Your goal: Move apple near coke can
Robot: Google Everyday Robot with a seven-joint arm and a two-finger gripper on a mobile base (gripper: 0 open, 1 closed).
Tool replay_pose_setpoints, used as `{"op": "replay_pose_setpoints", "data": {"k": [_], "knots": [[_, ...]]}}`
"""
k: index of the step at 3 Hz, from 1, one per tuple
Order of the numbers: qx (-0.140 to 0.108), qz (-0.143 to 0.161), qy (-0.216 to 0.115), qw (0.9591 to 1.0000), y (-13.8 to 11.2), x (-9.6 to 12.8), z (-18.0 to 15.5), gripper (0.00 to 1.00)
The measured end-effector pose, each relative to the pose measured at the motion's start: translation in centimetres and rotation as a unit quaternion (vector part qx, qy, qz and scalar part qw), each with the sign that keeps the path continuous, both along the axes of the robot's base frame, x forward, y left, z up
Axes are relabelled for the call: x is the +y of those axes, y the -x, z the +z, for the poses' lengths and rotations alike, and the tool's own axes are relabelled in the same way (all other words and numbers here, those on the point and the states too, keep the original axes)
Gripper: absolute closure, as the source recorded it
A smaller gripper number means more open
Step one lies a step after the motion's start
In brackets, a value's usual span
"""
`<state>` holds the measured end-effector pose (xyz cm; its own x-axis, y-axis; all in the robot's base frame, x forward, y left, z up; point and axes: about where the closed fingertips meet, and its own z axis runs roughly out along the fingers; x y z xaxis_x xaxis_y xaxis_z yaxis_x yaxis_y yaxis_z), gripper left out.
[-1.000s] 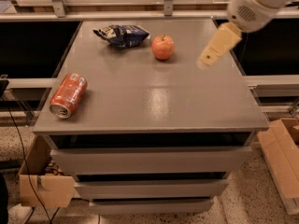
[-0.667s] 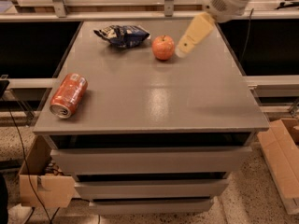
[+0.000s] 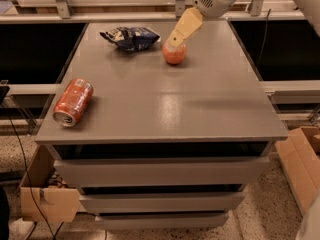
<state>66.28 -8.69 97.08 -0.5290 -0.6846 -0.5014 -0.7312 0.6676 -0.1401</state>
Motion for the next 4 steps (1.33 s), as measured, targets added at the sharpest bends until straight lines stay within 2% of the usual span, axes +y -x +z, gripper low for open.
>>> {"op": "replay_pose_setpoints", "data": {"k": [1, 2, 3, 4], "knots": [[0.015, -0.013, -0.013, 0.9997, 0.2, 1.0, -1.2, 0.0], [0.041, -0.039, -0.026, 0.9981, -0.5, 3.5, -4.0, 0.0], [0.055, -0.073, -0.03, 0.9953, -1.9, 5.5, -6.4, 0.0], [0.055, -0.102, -0.016, 0.9932, -3.5, 7.0, -8.6, 0.0]]}}
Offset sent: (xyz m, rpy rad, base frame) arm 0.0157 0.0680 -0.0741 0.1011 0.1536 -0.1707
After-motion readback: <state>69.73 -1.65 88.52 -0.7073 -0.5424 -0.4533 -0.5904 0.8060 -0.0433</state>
